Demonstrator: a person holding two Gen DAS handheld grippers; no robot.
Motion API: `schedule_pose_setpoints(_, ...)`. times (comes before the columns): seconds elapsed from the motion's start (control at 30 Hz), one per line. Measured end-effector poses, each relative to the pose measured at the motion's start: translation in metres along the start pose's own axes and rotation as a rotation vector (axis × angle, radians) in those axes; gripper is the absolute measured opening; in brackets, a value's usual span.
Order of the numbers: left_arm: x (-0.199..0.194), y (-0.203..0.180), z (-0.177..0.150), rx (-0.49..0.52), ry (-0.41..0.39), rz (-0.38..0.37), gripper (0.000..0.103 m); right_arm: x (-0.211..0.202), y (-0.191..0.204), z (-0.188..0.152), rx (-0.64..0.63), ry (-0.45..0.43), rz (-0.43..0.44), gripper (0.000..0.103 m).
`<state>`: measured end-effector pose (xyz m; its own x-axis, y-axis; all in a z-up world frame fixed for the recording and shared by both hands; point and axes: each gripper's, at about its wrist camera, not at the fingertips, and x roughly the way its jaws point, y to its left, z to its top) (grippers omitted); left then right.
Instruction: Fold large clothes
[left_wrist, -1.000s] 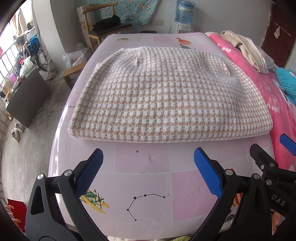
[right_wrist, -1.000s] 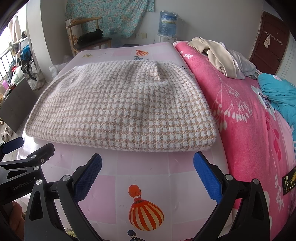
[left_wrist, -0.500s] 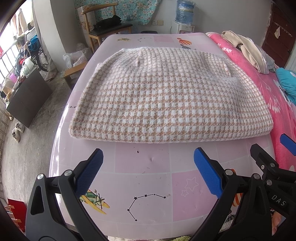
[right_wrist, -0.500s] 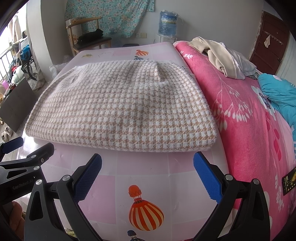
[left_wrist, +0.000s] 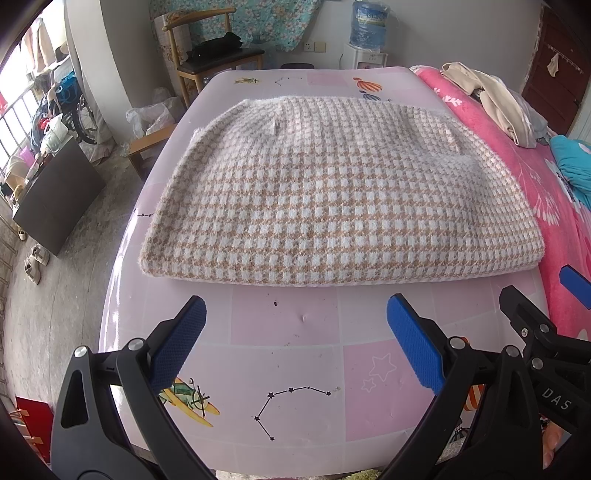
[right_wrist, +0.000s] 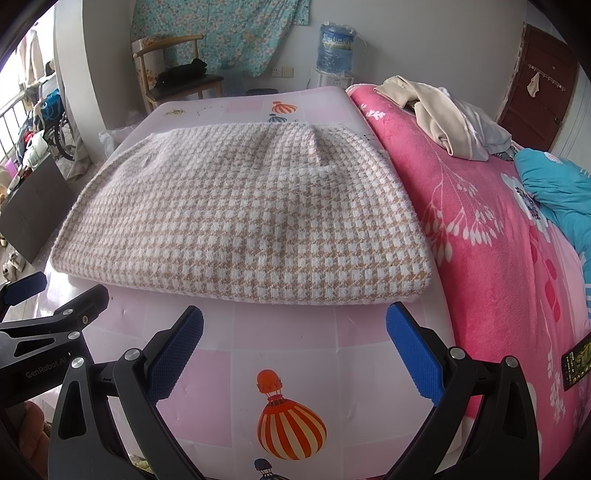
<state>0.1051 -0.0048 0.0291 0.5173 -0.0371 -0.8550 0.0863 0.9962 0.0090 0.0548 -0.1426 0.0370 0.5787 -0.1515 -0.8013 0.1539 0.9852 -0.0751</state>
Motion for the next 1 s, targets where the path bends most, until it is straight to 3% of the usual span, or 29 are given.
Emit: schedule_pose_setpoints(1.0,-0.0007,0.0021,-0.0001,-0.002,0.000,0.002,0.095,-0.0003,0.0010,-0.0011,0.001,0.001,0.000,0.097)
